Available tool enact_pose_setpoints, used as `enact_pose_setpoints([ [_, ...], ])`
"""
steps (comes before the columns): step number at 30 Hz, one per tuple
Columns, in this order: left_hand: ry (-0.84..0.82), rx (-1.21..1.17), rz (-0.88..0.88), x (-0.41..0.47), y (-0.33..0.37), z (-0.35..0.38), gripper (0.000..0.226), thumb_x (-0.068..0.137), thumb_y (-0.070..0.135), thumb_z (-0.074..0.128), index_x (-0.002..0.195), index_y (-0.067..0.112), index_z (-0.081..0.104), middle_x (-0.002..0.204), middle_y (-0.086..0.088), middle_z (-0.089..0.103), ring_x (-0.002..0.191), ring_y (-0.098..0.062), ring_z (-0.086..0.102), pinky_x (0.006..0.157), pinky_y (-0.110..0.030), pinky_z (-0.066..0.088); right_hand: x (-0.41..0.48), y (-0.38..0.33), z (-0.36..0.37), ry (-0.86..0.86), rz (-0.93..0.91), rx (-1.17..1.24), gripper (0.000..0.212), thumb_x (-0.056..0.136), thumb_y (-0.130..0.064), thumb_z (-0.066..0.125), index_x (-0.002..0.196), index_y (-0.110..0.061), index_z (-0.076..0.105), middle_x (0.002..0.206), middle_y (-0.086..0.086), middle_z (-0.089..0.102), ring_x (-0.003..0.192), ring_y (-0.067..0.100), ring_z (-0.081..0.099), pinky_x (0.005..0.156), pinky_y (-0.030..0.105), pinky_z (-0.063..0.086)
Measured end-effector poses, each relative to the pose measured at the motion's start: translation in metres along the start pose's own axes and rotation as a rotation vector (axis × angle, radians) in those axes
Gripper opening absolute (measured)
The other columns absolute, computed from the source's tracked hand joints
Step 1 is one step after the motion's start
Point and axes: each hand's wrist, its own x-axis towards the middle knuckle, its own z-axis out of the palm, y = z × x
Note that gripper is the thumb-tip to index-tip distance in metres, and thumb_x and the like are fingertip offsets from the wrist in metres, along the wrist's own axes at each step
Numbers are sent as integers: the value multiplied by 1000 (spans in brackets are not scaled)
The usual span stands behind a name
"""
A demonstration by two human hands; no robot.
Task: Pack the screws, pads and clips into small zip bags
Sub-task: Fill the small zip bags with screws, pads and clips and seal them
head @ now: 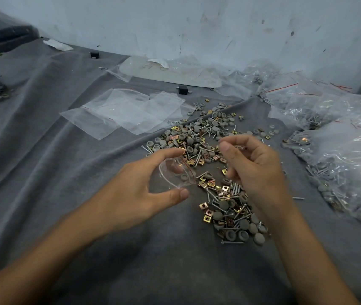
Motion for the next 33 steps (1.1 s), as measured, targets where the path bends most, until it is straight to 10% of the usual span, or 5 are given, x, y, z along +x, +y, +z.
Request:
enact_pose_setpoints([
  [8,-9,-1,-9,0,-1,-1,72,77,65,71,142,51,42,128,36,59,123,13,51,110,-29,43,7,17,-21,-192,31,-932,14,96,-43,63,98,-32,72,72,-16,62,66,0,55,56,26,39],
  [18,-30,-13,2,-1,-1,-1,73,76,68,68,142,55,39,132,34,57,123,13,51,103,-24,44,10,19,-6,-359,86,-1110,24,97,-45,62,117,-34,71,91,-20,54,96,9,56,80,35,50],
  [25,-29,-16,1,0,-2,-2,71,78,65,70,142,53,41,123,36,60,118,12,55,95,-22,45,3,22,-6,-376,11,-1088,10,97,-39,62,106,-35,62,102,-17,54,97,7,53,80,32,48],
  [33,-29,-14,-5,0,-2,-1,73,76,71,66,142,55,39,129,35,59,123,11,53,109,-32,45,5,12,-9,-212,11,-309,11,90,-20,75,96,-27,69,85,-6,72,75,1,64,65,15,48],
])
